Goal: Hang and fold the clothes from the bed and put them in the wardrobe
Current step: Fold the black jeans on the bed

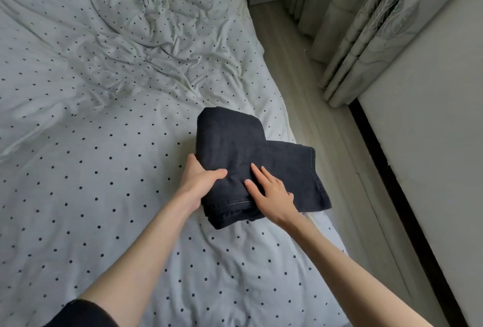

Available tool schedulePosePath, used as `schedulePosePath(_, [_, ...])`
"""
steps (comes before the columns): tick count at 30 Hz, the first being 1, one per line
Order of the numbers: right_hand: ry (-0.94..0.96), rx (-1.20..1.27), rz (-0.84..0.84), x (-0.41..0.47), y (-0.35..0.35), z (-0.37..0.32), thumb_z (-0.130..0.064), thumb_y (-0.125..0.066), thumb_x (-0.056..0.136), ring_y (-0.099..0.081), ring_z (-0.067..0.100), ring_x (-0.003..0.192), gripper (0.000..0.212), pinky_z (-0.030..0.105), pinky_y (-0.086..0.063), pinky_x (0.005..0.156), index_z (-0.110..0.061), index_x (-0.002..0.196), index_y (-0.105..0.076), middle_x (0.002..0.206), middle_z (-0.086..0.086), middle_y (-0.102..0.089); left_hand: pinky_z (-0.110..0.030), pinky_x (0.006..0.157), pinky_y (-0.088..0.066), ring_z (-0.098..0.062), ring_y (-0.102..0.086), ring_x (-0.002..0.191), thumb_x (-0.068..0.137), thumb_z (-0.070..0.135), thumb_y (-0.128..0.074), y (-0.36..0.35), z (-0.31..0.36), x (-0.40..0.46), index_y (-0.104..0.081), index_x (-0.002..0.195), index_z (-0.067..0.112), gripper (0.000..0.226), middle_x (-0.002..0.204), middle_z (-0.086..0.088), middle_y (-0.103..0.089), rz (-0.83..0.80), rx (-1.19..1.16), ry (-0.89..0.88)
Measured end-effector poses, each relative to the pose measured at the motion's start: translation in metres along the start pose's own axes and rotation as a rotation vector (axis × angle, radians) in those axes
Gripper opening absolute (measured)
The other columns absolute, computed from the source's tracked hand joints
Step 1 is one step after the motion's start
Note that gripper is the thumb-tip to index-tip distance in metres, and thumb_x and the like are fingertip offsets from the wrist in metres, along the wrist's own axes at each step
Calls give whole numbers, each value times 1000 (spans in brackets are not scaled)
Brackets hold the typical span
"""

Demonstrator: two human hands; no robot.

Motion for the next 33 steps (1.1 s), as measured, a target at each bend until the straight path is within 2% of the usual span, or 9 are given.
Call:
schedulePosePath(5, [175, 182, -103, -14, -37, -87, -60, -36, 92, -6, 9, 145, 60, 49, -12, 117, -46, 147, -13, 158, -13, -6, -22, 62, -43, -6, -57, 81, 74, 0, -72, 90, 54, -14, -45, 112, 19, 50, 92, 10, -57, 89, 42, -115])
schedulePosePath(11, [279, 412, -300, -20, -99, -155, -52, -46, 92, -13, 3, 142, 62, 17, -12, 108, -44, 147, -16, 157, -14, -8, -34, 77, -46, -25, -55, 92, 76, 7, -68, 179, 81, -37, -44, 124, 19, 55, 103, 0, -58, 301, 444, -216])
schedulePosePath(15, [252, 507, -385, -13, -131, -172, -42, -44, 96, -20, 6, 141, 58, 22, -16, 113, -43, 147, -17, 155, -16, -17, -38, 74, -46, -34, -56, 98, 84, 13, -60, 182, 86, -46, -35, 133, 23, 55, 117, -9, -56, 403, 776, -278])
schedulePosePath(18, [209, 455, -304, 0, -121, -151, -28, -43, 99, -39, 10, 133, 43, 27, -28, 113, -28, 142, -40, 144, -7, -43, -37, 74, -40, -33, -53, 107, 89, 17, -55, 153, 80, -52, -27, 140, 22, 59, 126, -12, -48, 414, 974, -333])
schedulePosePath(21, [11, 701, -142, 6, -83, -100, -32, -42, 100, -61, 12, 105, 29, 28, -49, 91, -20, 117, -62, 121, 1, -64, -33, 75, -38, -27, -48, 107, 90, 28, -55, 106, 73, -59, -19, 146, 21, 66, 124, -9, -41, 325, 1037, -488])
schedulePosePath(23, [-94, 974, -23, 3, -49, -65, -40, -33, 101, -64, 15, 100, 38, 30, -52, 82, -19, 124, -55, 117, 0, -63, -35, 81, -41, -25, -42, 107, 88, 36, -54, 67, 61, -61, -11, 148, 25, 75, 122, -5, -34, 180, 1013, -538])
schedulePosePath(26, [-136, 1101, 93, -1, -10, -30, -45, -26, 101, -62, 19, 105, 44, 37, -53, 84, -22, 135, -43, 119, -4, -59, -46, 97, -35, -27, -28, 124, 86, 45, -51, 6, 27, -65, 0, 149, 28, 83, 134, -6, -23, -47, 1092, -538])
schedulePosePath(30, [-35, 788, 200, -5, 4, -33, -33, -37, 99, -52, 13, 120, 30, 37, -45, 100, -31, 127, -49, 131, -9, -55, -57, 111, 7, -17, 19, 143, 92, 60, -34, -37, -36, -61, 1, 150, 31, 74, 157, 2, 17, -308, 1263, -472])
schedulePosePath(33, [93, 327, 327, -8, 1, -48, -21, -40, 99, -16, 12, 144, 48, 27, -15, 116, -22, 145, -32, 156, -3, -19, -51, 108, 20, -12, 28, 140, 92, 65, -20, -37, -58, -55, 0, 150, 34, 68, 157, 10, 18, -338, 1336, -540])
Point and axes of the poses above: each hand's wrist, its own x-axis towards the middle knuckle, its own y-axis out of the back of the hand, z = x × y, the point moved 9 cm from there along x, towards the middle knuckle
